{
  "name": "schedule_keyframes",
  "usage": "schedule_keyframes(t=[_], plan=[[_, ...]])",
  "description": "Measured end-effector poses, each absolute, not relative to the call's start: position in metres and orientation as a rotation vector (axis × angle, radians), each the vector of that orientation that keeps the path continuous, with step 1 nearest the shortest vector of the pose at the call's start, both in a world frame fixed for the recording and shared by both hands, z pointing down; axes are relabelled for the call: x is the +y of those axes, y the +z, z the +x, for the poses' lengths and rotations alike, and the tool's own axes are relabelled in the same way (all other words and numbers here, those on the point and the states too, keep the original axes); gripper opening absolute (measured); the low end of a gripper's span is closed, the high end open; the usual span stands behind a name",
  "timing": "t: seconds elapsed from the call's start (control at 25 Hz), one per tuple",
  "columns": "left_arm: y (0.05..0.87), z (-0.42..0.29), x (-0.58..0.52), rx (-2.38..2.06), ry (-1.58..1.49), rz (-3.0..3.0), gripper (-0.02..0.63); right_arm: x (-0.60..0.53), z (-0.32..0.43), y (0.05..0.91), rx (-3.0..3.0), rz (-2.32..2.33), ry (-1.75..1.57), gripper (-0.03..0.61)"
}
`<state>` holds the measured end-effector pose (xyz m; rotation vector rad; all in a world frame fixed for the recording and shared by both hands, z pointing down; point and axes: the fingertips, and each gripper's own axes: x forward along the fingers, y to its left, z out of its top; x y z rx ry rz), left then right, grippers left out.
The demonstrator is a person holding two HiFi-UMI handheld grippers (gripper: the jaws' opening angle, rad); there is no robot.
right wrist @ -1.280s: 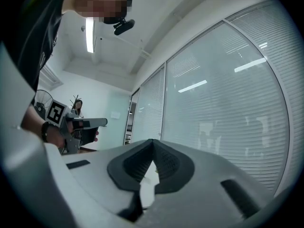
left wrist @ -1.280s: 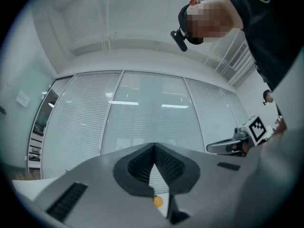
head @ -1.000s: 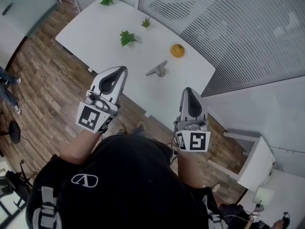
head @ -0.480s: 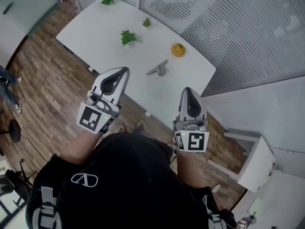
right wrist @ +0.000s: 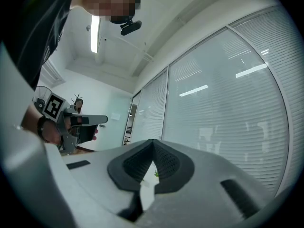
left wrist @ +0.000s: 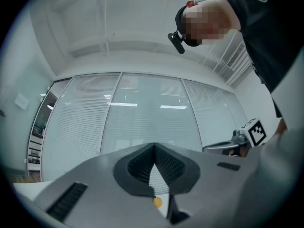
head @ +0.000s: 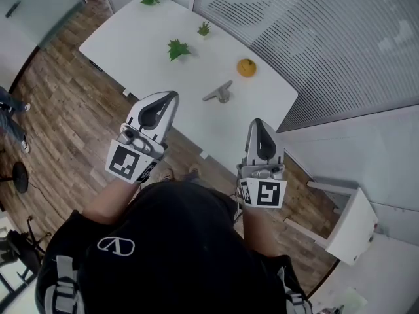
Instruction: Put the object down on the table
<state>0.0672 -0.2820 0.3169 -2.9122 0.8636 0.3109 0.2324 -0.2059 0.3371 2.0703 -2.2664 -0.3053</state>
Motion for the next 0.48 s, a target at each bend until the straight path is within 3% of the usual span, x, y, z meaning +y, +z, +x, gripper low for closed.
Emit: schedule_keyframes(t=[0.48], plan=[[0.3188,0.0687,-0.2824,0.854,0.308,-2.918,0.005,-0.2064,0.2328,0.3396,-2.251,2.076,-0.303,0.006]])
